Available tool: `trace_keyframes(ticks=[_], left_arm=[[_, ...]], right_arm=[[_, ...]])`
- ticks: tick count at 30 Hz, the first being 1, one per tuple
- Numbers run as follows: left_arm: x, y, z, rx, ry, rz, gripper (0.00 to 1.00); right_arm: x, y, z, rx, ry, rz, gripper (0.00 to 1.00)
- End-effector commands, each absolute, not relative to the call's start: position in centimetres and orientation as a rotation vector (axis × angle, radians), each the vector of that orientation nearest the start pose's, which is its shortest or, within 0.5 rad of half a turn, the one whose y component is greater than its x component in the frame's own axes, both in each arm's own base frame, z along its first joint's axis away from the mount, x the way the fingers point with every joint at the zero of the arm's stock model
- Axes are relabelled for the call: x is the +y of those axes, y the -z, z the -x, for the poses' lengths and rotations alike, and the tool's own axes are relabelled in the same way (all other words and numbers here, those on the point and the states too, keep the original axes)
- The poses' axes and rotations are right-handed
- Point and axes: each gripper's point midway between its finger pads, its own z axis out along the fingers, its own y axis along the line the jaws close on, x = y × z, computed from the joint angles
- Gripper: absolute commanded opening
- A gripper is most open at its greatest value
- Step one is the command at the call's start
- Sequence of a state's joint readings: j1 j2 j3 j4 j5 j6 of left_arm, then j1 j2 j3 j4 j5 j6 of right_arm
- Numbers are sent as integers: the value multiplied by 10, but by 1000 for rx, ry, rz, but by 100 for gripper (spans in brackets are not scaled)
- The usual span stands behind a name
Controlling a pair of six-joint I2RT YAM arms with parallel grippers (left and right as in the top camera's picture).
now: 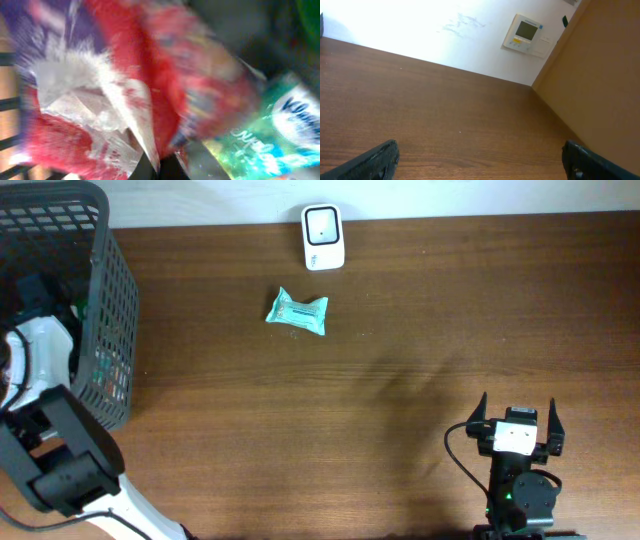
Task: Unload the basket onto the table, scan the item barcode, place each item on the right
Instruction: 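Reach the left gripper into the basket and grasp the pink wrapped pack, then carry the pink pack out and set it beside the green pack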
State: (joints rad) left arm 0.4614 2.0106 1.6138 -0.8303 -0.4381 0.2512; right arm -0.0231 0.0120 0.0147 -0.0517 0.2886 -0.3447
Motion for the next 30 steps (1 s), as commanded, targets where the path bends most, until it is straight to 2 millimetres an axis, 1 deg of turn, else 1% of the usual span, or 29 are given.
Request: trace_keyframes(ticks=[1, 4, 6, 8, 9, 10, 15, 16, 17, 19, 20, 21, 22, 23, 24, 25, 26, 27, 28, 29, 30], left_arm=[[270, -236, -395, 2411, -691, 656, 0], [236, -305, -405, 2235, -467, 539, 0], [214, -341, -402, 2143, -369, 465, 0], [198, -359, -402, 2098, -290, 406, 0], [187, -368, -404, 2072, -229, 361, 0], [181, -374, -406, 2051, -197, 347, 0], [177, -419, -403, 1863, -95, 476, 0], [173, -428, -403, 1827, -50, 491, 0], [164, -439, -404, 1790, 16, 476, 0], [129, -468, -405, 1714, 210, 364, 0], [108, -484, -404, 1675, 309, 295, 0], [91, -495, -403, 1647, 377, 238, 0], [67, -511, -399, 1610, 464, 164, 0], [49, -518, -396, 1596, 525, 125, 0], [32, -520, -396, 1595, 564, 100, 0], [5, -516, -397, 1620, 621, 55, 0], [-14, -508, -398, 1653, 666, 32, 0], [-41, -493, -401, 1713, 728, 6, 0], [-62, -476, -404, 1779, 764, 3, 0], [-79, -457, -407, 1853, 781, 12, 0], [-97, -429, -411, 1954, 766, 36, 0]], right_arm=[[-57, -162, -237, 1647, 528, 26, 99], [-57, -162, -237, 1647, 528, 26, 99], [-57, -162, -237, 1647, 528, 26, 98], [-57, -162, -237, 1647, 528, 26, 99], [-57, -162, -237, 1647, 528, 26, 99], [-57, -162, -237, 1647, 528, 26, 99], [-57, -162, -237, 1647, 528, 26, 99], [-57, -162, -237, 1647, 528, 26, 99], [-57, -162, -237, 1647, 528, 26, 99], [-57, -162, -237, 1647, 528, 26, 99], [-57, -162, -237, 1647, 528, 26, 99], [-57, -162, -237, 1647, 528, 26, 99], [-57, -162, -237, 1647, 528, 26, 99], [-57, -162, -237, 1647, 528, 26, 99], [-57, -162, -237, 1647, 528, 26, 99], [-57, -162, -237, 1647, 528, 26, 99], [-57, -162, -237, 1647, 528, 26, 99], [-57, -162, -237, 1647, 528, 26, 99], [-57, -162, -237, 1647, 528, 26, 99], [-57, -162, -237, 1647, 528, 26, 99], [-57, -162, -237, 1647, 528, 26, 99]])
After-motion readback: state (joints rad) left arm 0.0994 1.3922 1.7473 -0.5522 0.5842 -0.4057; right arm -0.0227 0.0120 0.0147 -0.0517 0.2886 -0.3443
